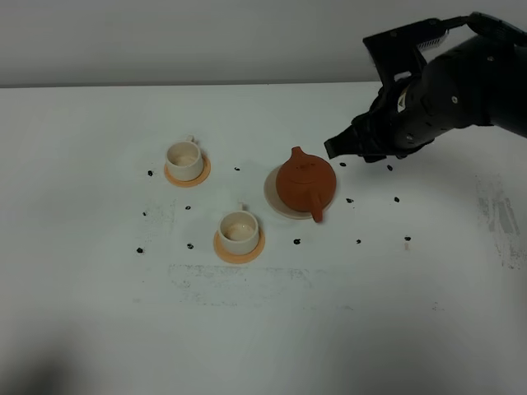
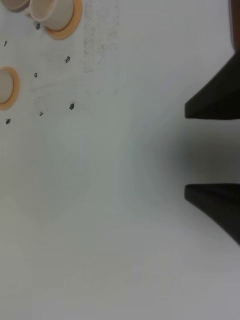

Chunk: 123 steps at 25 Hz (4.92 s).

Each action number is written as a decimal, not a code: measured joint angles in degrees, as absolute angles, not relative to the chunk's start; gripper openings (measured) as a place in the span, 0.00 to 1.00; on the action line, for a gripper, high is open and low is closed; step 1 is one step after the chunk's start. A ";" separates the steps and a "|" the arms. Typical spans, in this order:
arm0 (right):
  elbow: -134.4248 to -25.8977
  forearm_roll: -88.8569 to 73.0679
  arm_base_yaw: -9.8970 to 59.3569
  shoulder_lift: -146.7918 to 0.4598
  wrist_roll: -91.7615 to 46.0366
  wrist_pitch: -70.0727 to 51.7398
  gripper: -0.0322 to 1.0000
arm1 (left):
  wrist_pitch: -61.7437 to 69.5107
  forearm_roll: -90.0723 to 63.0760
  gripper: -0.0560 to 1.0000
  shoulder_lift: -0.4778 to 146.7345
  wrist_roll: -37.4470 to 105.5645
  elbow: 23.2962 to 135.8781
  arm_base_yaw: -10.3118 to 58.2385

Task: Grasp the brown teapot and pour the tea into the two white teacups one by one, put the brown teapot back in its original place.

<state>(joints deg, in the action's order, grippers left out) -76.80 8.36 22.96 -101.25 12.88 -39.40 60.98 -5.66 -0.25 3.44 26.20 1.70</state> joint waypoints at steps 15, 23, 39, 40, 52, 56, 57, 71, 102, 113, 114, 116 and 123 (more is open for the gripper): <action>-95.27 1.27 29.24 -115.58 11.70 -55.85 0.38 | 60.98 -5.66 0.34 -0.25 3.44 26.20 1.70; -95.66 4.25 29.23 -117.67 14.56 -55.90 0.38 | 60.98 -5.66 0.34 -0.25 3.44 26.20 1.70; -95.66 2.68 29.23 -120.57 15.33 -56.26 0.38 | 60.98 -5.66 0.34 -0.25 3.51 26.20 1.70; -95.66 2.67 29.23 -120.65 15.33 -56.21 0.38 | 60.98 -5.66 0.34 -0.25 3.51 26.20 1.70; -95.74 1.71 29.23 -122.94 15.88 -55.48 0.38 | 60.98 -5.66 0.34 -0.25 3.51 26.20 1.70; -98.34 1.40 29.23 -124.80 16.29 -57.15 0.38 | 60.98 -5.66 0.34 -0.25 3.51 26.20 1.70; -99.17 1.35 29.23 -125.16 16.42 -57.93 0.38 | 60.98 -5.66 0.34 -0.25 3.51 26.20 1.70; -100.99 1.49 29.06 -125.87 16.63 -60.22 0.38 | 60.98 -5.66 0.34 -0.25 3.51 26.20 1.70; -103.73 3.77 29.00 -128.11 16.61 -64.78 0.35 | 60.98 -5.66 0.34 -0.25 3.48 26.20 1.70; -103.73 4.10 29.00 -128.05 16.61 -64.47 0.35 | 60.98 -5.66 0.34 -0.25 3.48 26.20 1.70; -103.73 4.05 29.00 -128.11 16.61 -64.29 0.35 | 60.98 -5.66 0.34 -0.25 3.48 26.20 1.70; -103.73 3.94 29.00 -128.22 16.55 -64.16 0.35 | 60.98 -5.66 0.34 -0.25 3.48 26.20 1.70; -103.73 3.11 29.00 -128.62 15.99 -64.06 0.35 | 60.98 -5.66 0.34 -0.25 3.55 26.20 1.70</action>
<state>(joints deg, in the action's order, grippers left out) -103.73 3.11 29.00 -128.62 15.99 -64.06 60.98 -5.66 -0.25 3.55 26.20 1.70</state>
